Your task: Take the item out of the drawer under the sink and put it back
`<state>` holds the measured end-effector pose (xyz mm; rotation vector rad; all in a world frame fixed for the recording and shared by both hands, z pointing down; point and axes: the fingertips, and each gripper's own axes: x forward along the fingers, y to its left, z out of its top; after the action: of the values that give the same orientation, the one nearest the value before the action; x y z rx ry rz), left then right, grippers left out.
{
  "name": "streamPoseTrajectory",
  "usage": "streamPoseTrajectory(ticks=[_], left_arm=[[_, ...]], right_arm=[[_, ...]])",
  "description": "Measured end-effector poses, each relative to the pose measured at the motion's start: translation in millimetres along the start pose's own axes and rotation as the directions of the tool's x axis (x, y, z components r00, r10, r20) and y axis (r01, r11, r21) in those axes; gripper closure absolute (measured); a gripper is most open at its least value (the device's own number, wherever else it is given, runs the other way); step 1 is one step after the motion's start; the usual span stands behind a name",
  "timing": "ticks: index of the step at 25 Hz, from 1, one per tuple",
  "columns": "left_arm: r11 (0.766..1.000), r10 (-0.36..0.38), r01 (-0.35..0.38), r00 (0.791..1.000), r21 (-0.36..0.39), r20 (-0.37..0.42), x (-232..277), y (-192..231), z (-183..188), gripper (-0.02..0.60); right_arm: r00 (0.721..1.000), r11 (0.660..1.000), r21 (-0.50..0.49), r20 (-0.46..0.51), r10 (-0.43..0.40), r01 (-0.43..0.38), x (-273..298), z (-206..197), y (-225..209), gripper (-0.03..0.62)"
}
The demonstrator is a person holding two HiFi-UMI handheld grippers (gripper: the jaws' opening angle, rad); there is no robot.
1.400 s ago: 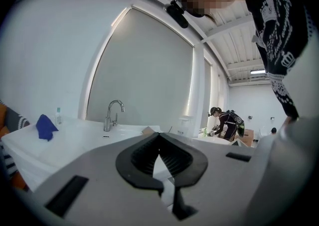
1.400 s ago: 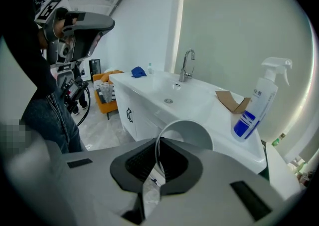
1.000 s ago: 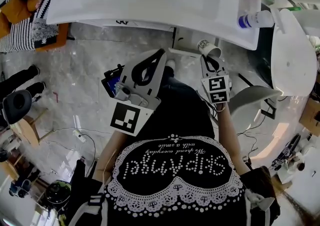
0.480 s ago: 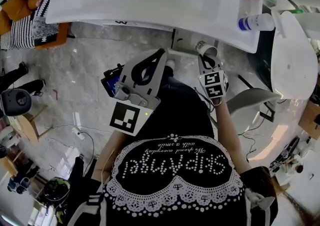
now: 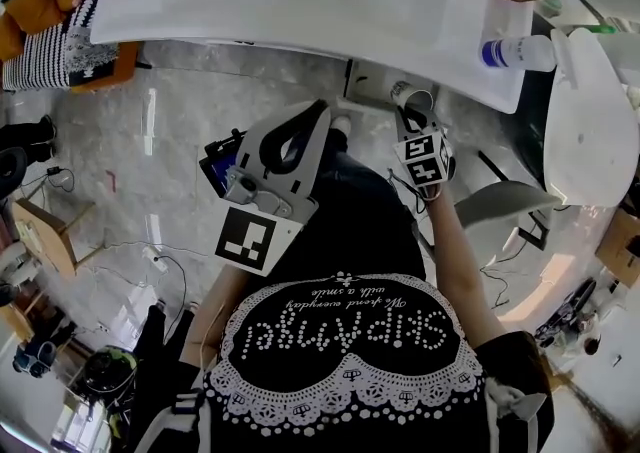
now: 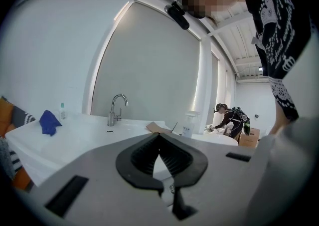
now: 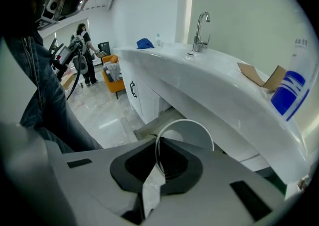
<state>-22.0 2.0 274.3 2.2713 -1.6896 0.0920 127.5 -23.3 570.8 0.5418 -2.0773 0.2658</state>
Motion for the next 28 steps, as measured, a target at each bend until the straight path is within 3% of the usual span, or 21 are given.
streamPoseTrajectory(ticks=[18, 28], left_arm=[[0.998, 0.051, -0.054, 0.996, -0.033, -0.067, -3.1, 9.4, -13.9, 0.577], [0.998, 0.049, -0.054, 0.994, -0.045, -0.098, -8.2, 5.5, -20.6, 0.577]], right_arm=[[0.983, 0.988, -0.102, -0.153, 0.096, -0.113, 65.1, -24.9, -6.0, 0.569], [0.975, 0.984, -0.119, -0.196, 0.109, -0.134, 82.4, -31.8, -3.6, 0.569]])
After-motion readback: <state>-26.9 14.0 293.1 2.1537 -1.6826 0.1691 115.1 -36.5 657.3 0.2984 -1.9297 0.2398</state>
